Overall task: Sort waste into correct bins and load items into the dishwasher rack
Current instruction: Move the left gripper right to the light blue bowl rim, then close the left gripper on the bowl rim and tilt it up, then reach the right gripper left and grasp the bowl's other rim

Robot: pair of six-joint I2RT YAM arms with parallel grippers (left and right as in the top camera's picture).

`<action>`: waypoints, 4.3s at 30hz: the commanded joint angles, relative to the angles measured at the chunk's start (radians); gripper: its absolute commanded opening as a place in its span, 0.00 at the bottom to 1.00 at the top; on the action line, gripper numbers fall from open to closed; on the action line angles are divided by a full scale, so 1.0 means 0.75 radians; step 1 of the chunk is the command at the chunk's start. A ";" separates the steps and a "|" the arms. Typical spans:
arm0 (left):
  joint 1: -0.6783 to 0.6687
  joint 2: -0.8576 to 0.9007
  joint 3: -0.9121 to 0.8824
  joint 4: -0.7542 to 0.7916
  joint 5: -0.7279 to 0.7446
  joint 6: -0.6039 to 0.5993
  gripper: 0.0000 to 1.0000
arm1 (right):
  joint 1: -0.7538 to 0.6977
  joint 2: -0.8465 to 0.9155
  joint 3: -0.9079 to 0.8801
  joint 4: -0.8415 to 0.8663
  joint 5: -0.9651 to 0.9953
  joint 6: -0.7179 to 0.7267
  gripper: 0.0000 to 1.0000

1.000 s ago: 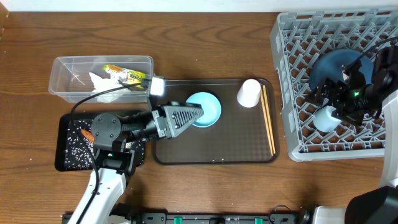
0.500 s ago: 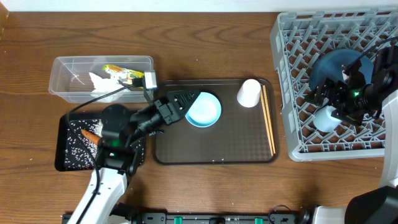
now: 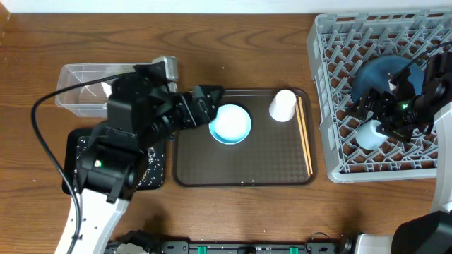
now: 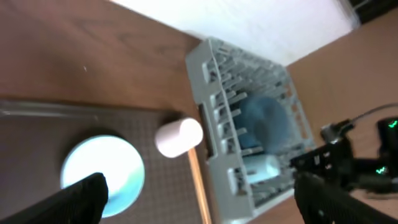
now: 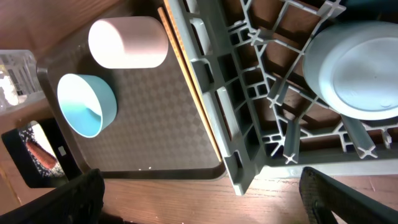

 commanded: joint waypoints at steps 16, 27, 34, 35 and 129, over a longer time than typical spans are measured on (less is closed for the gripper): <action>-0.271 0.528 0.013 -0.145 -0.535 0.143 0.98 | -0.009 -0.003 0.018 -0.001 -0.014 0.001 0.99; -0.155 0.641 -0.017 -0.274 -0.624 0.068 0.98 | -0.009 -0.003 0.018 -0.001 -0.014 0.001 0.99; -0.151 0.706 -0.052 -0.255 -0.565 0.069 0.98 | -0.009 -0.003 0.018 -0.001 -0.014 0.001 0.99; -0.151 0.715 -0.052 -0.239 -0.533 0.069 0.98 | -0.009 -0.003 0.018 -0.001 -0.014 0.001 0.99; -0.298 0.501 -0.031 -0.358 -0.366 0.012 0.06 | 0.572 -0.002 0.017 0.084 0.024 0.032 0.40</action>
